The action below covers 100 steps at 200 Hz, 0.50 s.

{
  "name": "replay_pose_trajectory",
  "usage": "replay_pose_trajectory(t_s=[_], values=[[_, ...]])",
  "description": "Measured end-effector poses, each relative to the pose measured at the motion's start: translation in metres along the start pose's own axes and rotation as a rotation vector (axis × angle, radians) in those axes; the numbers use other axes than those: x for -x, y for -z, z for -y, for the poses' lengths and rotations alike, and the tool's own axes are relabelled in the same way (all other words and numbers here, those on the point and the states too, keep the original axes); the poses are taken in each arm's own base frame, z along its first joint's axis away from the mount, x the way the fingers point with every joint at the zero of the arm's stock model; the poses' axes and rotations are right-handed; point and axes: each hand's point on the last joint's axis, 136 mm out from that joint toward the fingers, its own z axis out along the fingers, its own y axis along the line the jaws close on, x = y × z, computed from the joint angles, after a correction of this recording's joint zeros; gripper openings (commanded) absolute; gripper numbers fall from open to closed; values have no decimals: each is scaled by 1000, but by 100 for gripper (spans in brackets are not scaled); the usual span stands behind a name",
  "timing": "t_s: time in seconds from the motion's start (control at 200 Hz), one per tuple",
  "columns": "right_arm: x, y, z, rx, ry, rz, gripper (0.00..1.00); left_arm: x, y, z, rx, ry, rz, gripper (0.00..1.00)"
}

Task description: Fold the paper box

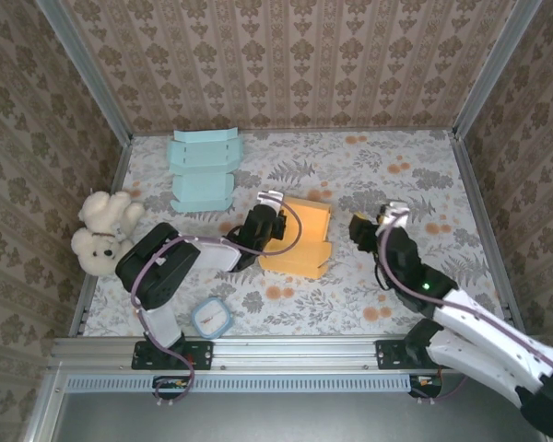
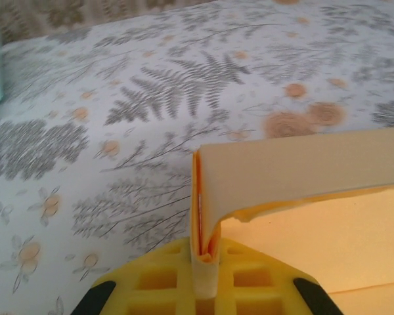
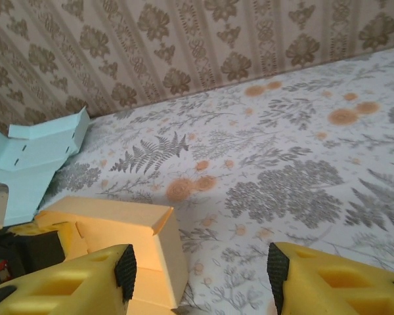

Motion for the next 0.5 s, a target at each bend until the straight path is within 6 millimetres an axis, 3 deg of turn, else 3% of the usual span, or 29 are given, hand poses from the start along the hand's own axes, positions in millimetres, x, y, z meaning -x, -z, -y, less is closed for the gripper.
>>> replay_pose_trajectory(t_s=[0.25,0.39,0.5], values=[[-9,38,27,29,-106,-1,58,40,15,55,-227,-292,-60,0],[-11,53,31,84,-172,17,58,51,22,66,-297,-416,-123,0],[-25,51,30,108,-174,-14,58,44,30,70,-342,-529,-192,0]])
